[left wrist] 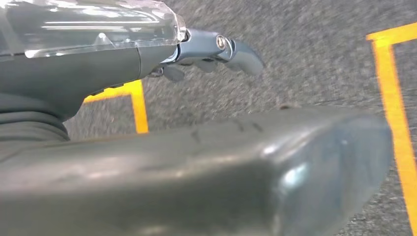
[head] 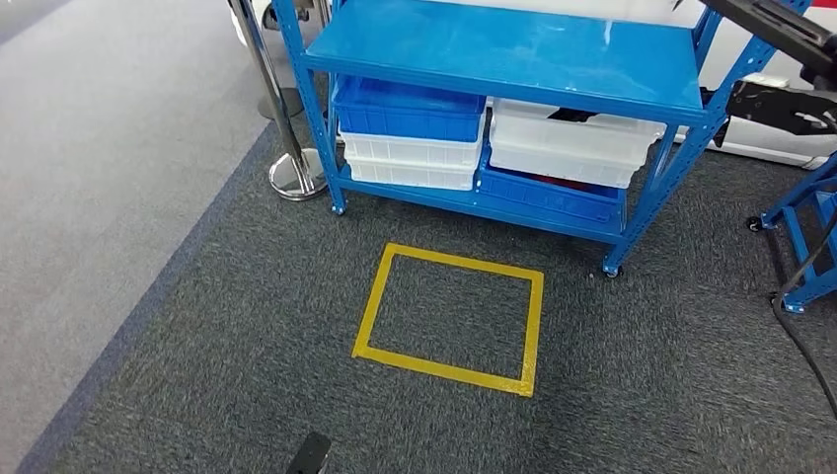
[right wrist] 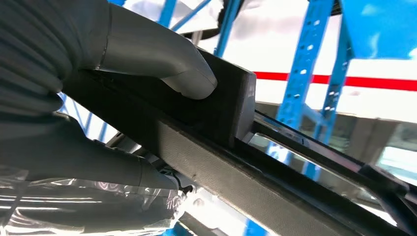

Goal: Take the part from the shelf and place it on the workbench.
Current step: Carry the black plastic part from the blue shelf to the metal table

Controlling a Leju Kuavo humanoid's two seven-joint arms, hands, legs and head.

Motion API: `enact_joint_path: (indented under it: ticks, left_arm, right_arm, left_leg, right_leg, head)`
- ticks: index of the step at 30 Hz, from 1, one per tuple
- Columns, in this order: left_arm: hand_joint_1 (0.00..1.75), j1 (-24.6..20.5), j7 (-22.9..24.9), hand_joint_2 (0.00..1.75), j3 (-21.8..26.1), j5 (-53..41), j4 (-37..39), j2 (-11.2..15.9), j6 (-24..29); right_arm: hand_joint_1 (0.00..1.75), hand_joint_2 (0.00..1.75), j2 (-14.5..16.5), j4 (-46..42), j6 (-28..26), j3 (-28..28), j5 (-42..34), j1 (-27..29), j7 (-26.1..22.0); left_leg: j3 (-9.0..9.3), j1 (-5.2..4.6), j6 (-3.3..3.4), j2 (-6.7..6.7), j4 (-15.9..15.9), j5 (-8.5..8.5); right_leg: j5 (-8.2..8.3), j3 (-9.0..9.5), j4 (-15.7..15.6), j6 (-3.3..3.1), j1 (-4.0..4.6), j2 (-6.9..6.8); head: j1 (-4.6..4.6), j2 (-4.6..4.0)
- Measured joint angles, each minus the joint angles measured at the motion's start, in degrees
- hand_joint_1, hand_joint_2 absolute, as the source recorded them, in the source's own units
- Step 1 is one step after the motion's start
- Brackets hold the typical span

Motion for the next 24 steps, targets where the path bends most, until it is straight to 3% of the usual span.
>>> enact_joint_path:
  ticks: [2, 4, 5, 7, 9, 10, 12, 14, 15, 17, 19, 20, 22, 24]
  left_arm:
    - [0.00, 0.0, 0.0, 0.00, 0.0, -0.2, 0.0, -0.1, 0.0]
    - [0.00, -0.2, 0.0, 0.00, 0.0, -0.2, 0.0, -0.1, 0.0]
    - [0.00, -0.3, 0.0, 0.00, 0.0, -0.2, 0.0, -0.1, 0.0]
    - [0.00, -0.4, 0.1, 0.00, 0.0, -0.3, 0.0, -0.2, -0.1]
    - [0.00, -0.3, 0.1, 0.00, 0.0, -0.4, 0.0, -0.2, -0.1]
    - [0.00, -0.2, 0.0, 0.00, 0.0, -0.4, 0.0, -0.3, -0.2]
    - [0.00, -0.2, -0.3, 0.00, 0.0, -0.3, 0.0, -0.3, -0.5]
    - [0.00, -0.3, -0.6, 0.00, 0.0, -0.3, 0.0, -0.3, -0.8]
    - [0.00, -0.3, -0.6, 0.00, 0.0, -0.3, 0.0, -0.3, -0.9]
    - [0.00, -0.4, -0.6, 0.00, 0.0, -0.3, 0.0, -0.3, -1.0]
    - [0.00, -0.5, -0.4, 0.00, 0.1, -0.3, 0.0, -0.3, -1.1]
    - [0.00, -0.5, -0.3, 0.00, 0.1, -0.3, 0.0, -0.3, -1.2]
    - [0.00, -0.6, -0.2, 0.00, 0.1, -0.3, 0.0, -0.3, -1.2]
    - [0.00, -0.5, -0.2, 0.00, 0.1, -0.3, 0.0, -0.2, -1.1]
  right_arm:
    - [1.75, 1.75, -0.4, -0.2, 0.3, 0.3, 0.0, -0.2, 0.2]
    - [1.75, 1.75, -0.9, -0.5, 0.8, 0.6, -0.1, -0.8, 0.4]
    - [1.75, 1.75, -1.1, -0.6, 1.5, 0.6, -0.3, -1.2, 0.5]
    - [1.75, 1.75, -1.4, -0.8, 3.6, 0.8, -1.0, -2.2, 0.8]
    - [1.75, 1.75, -2.0, -1.0, 5.2, 1.0, -2.0, -2.3, 0.6]
    - [1.75, 1.75, -2.4, -1.2, 5.5, 1.2, -2.5, -2.2, 0.4]
    - [1.75, 1.75, -3.2, -1.8, 5.4, 1.4, -3.6, -1.7, 0.0]
    - [1.75, 1.75, -3.6, -2.3, 4.8, 1.5, -4.2, -1.0, -0.3]
    - [1.75, 1.75, -3.7, -2.5, 4.6, 1.6, -4.4, -0.5, -0.3]
    - [1.75, 1.75, -4.0, -2.8, 4.4, 1.8, -4.5, 0.6, -0.3]
    - [1.75, 1.75, -4.2, -3.1, 4.1, 1.8, -4.7, 1.4, -0.3]
    - [1.75, 1.75, -4.3, -3.2, 3.9, 1.8, -4.9, 1.7, -0.3]
    - [1.75, 1.75, -4.2, -3.5, 3.4, 1.9, -5.2, 2.5, -0.3]
    - [1.75, 1.75, -4.2, -3.7, 2.8, 1.9, -5.4, 3.8, -0.3]
  left_leg:
    - [0.81, -0.13, 0.10, 0.51, -1.7, 0.51]
    - [1.94, 0.10, -0.16, 1.72, -4.4, 1.36]
    - [2.39, 0.28, -0.34, 2.38, -5.7, 1.78]
    - [2.48, 0.33, -0.55, 3.49, -6.3, 2.17]
    - [2.35, 0.49, -0.77, 4.60, -6.0, 2.05]
    - [2.24, 0.64, -0.97, 5.09, -5.7, 1.90]
    - [1.88, 0.95, -1.70, 6.09, -4.6, 1.26]
    - [1.44, 0.85, -2.48, 6.95, -3.3, 0.48]
    - [1.31, 0.71, -2.74, 7.31, -2.9, 0.26]
    - [1.28, 0.58, -3.12, 8.05, -2.7, 0.08]
    - [0.80, 0.79, -3.69, 7.57, -1.5, -1.07]
    - [-0.07, 0.94, -3.96, 6.75, 0.6, -2.52]
    - [-3.04, 1.16, -4.28, 5.03, 7.8, -6.40]
    - [-5.55, 1.18, -4.21, 4.52, 13.7, -8.35]
  right_leg:
    - [0.60, -0.07, -0.7, 0.91, -0.48, 1.04]
    - [0.11, -0.55, -0.3, 1.51, -0.21, 0.11]
    - [-1.10, -1.33, 1.3, 1.66, -0.02, -1.01]
    - [-4.71, -3.81, 7.5, 1.99, -0.06, -3.16]
    - [-6.22, -5.24, 11.9, 2.59, -0.40, -3.82]
    - [-5.49, -4.62, 11.3, 2.91, -0.61, -4.08]
    - [-2.55, -0.72, 4.7, 3.49, -0.84, -5.44]
    - [-1.08, 2.12, -0.6, 3.15, -0.57, -6.78]
    - [-1.28, 2.26, -1.1, 2.68, -0.40, -6.88]
    - [-1.11, 1.89, -0.9, 1.64, -0.30, -5.85]
    - [-0.77, 1.68, -1.1, 0.90, -0.44, -5.06]
    - [-0.57, 1.61, -1.2, 0.57, -0.52, -4.68]
    - [-0.30, 1.44, -1.3, 0.14, -0.48, -3.86]
    - [-0.19, 1.34, -1.3, 0.00, -0.29, -2.84]
  head:
    - [-0.03, 0.00]
    - [-0.04, -0.01]
    - [-0.04, -0.01]
    - [-0.06, 0.00]
    - [-0.06, 0.00]
    - [-0.06, -0.01]
    - [-0.06, -0.01]
    - [-0.07, -0.01]
    - [-0.08, 0.00]
    - [-0.08, 0.00]
    - [-0.09, -0.01]
    - [-0.08, -0.01]
    - [-0.10, -0.01]
    - [-0.10, -0.01]
